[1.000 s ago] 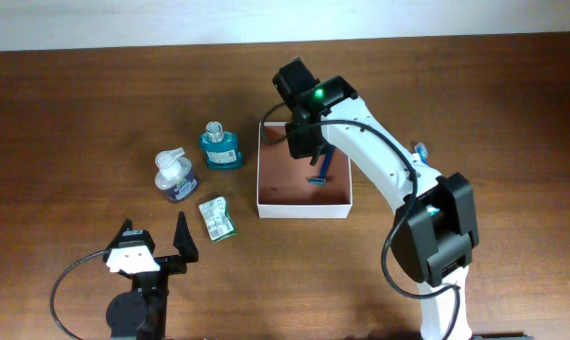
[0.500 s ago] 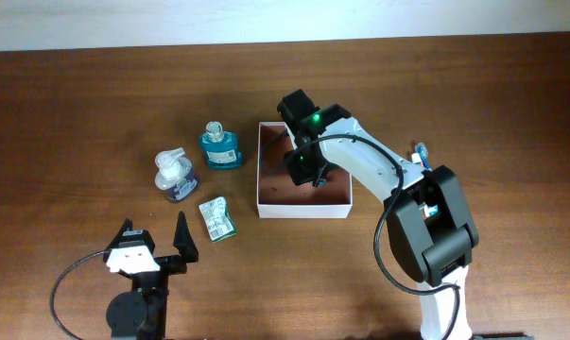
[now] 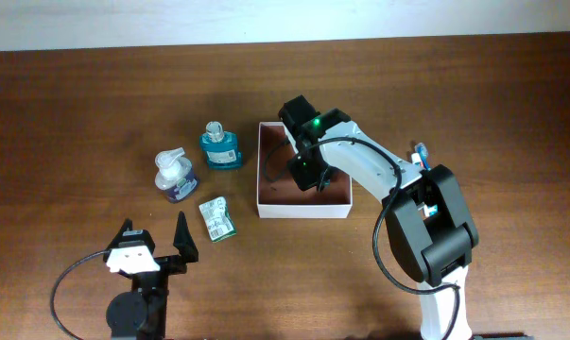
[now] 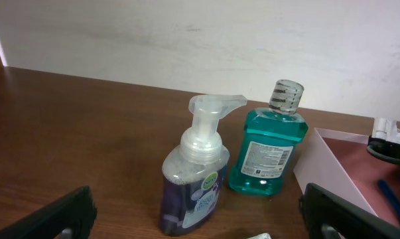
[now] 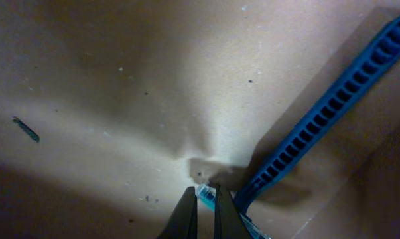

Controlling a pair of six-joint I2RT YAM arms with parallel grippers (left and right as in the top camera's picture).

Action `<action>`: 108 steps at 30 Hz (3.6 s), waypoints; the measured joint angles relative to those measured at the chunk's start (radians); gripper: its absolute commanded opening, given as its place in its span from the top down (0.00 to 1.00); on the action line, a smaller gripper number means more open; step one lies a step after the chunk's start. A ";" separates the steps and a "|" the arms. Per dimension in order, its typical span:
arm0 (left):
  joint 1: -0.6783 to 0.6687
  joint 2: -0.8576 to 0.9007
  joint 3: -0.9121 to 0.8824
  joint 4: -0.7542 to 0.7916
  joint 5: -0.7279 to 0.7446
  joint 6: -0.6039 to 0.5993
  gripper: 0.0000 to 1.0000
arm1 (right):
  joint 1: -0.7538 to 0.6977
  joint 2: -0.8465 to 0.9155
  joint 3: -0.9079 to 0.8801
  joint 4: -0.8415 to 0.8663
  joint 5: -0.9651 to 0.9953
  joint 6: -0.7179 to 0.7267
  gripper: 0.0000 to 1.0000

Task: Pack container
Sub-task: 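Lower the razor into the box and open the right gripper, then raise the right gripper and move it back to the toothpaste, then close the right gripper on the Colgate toothpaste tube cap end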

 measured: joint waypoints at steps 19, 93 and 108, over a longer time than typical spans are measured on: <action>0.000 0.000 0.000 0.000 0.000 0.000 0.01 | 0.000 0.000 0.003 -0.020 0.028 -0.013 0.95; 0.000 0.000 0.000 0.000 0.000 0.000 0.01 | -0.600 0.000 -0.075 -0.191 -0.059 -0.215 0.70; 0.000 0.000 0.000 0.000 0.000 0.000 0.01 | -0.600 0.000 -0.079 -0.180 -0.064 -0.218 0.85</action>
